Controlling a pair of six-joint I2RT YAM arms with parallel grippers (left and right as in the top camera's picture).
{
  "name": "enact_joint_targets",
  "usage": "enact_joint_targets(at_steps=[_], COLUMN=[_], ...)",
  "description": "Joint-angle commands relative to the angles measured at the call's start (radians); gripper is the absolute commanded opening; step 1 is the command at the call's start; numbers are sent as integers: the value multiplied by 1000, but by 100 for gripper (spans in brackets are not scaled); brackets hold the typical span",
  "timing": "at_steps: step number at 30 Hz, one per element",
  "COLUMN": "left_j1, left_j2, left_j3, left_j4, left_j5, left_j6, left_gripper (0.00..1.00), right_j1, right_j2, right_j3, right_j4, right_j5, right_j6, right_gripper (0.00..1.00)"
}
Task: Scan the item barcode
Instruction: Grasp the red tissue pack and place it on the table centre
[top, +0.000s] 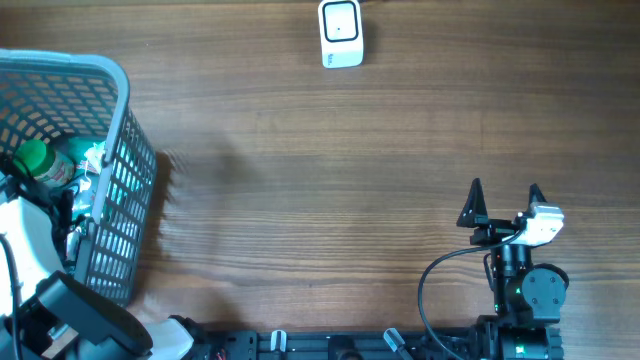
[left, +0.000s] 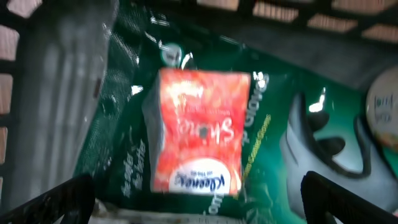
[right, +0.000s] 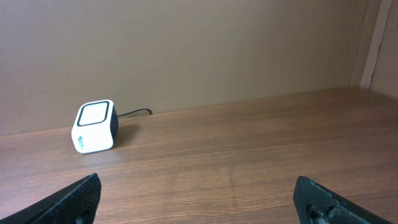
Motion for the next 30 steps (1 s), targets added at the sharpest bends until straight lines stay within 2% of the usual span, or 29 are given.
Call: enact_joint_targets(at_steps=[1,5,6,8,11,13,16,17,18,19,21,22,24,26,28,30], left_j1=[9,9,9,9,9,9,9,9,8,6,-33,-108,-319,-549,-890,-1140], left_j2=[76,204,208,188,120,50,-51,-97,-143,-187,-276,-333,-386,-389,-341,-256], left_j3=[-10,-10,-10,6,91,214,423,529,615,664,681,681,681,678,642,568], left_j4=[39,73,66,32,-69,-177,-327,-387,-419,-426,-386,-364,-359,-377,-384,-359], left_j5=[-30,-14,-14,-15,-15,-15,17,96,243,427,694,775,732,603,358,221], left_j6=[-9,-8,-8,-6,-6,-6,-6,-6,-6,-6,-16,-56,-69,-68,-66,-109], left_gripper=[100,99,89,59,49,42,42,41,39,38,38,38,38,38,38,37], right_j1=[-3,-3,-3,-3,-3,-3,-3,-3,-3,-3,-3,-3,-3,-3,-3,-3], right_j2=[-5,-5,-5,-5,-5,-5,-5,-5,-5,-5,-5,-5,-5,-5,-5,-5], right_j3=[-1,-1,-1,-1,-1,-1,-1,-1,-1,-1,-1,-1,-1,-1,-1,-1], right_j4=[6,5,6,6,5,6,6,5,5,5,6,5,5,6,5,5], right_j5=[-16,-16,-16,-16,-16,-16,-16,-16,-16,-16,-16,-16,-16,-16,-16,-16], right_j6=[-20,-20,-20,-20,-20,-19,-19,-20,-20,-20,-20,-20,-20,-20,-20,-20], right_gripper=[100,100,100,100,100,100,100,100,100,100,99,100,99,100,100,100])
